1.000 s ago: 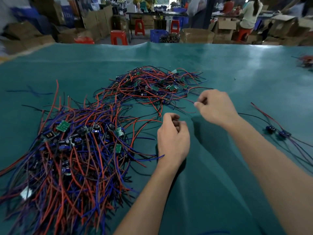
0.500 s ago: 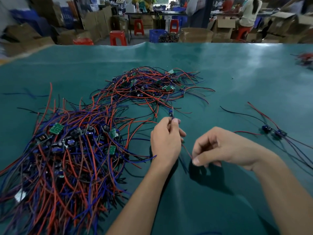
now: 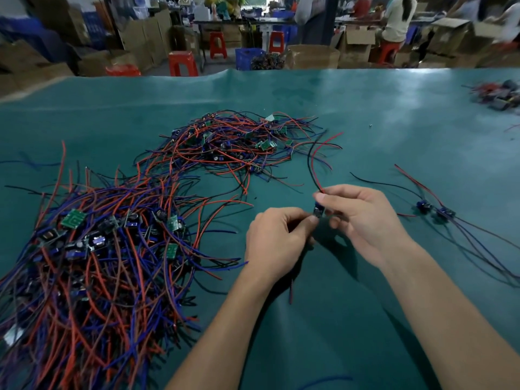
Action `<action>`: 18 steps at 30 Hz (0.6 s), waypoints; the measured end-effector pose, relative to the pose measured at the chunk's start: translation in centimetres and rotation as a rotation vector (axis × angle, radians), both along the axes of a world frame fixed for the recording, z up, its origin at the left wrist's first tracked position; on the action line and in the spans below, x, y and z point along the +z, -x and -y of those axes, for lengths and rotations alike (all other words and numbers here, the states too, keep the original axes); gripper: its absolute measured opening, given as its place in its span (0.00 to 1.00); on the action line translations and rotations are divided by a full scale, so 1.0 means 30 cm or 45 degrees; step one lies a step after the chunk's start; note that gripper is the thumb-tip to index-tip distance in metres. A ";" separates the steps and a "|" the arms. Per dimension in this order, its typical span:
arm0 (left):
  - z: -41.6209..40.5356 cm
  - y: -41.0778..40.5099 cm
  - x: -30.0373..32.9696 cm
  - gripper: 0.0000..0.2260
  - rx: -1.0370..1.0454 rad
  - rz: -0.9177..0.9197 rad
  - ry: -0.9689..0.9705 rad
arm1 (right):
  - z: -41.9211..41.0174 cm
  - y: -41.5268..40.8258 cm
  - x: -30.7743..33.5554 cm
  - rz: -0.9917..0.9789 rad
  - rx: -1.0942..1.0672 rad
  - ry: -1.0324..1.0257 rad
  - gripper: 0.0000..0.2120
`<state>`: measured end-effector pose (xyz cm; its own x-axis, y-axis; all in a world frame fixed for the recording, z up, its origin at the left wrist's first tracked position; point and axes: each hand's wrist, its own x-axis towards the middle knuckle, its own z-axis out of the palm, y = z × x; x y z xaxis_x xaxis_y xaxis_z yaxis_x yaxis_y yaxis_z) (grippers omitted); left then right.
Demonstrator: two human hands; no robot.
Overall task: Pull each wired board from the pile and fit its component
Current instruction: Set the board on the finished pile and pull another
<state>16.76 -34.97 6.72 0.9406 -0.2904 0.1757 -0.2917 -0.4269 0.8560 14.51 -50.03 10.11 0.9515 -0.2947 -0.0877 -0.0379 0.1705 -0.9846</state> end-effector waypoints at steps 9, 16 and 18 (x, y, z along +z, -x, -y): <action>0.008 -0.009 -0.011 0.09 0.000 -0.028 0.103 | 0.112 -0.013 0.004 0.200 -0.653 0.153 0.09; 0.009 -0.013 -0.011 0.08 0.113 -0.011 0.315 | 0.123 -0.010 0.007 0.052 -0.696 -0.171 0.11; 0.007 -0.013 -0.008 0.06 0.136 0.003 0.356 | 0.049 -0.012 -0.007 -0.039 -0.414 -0.008 0.15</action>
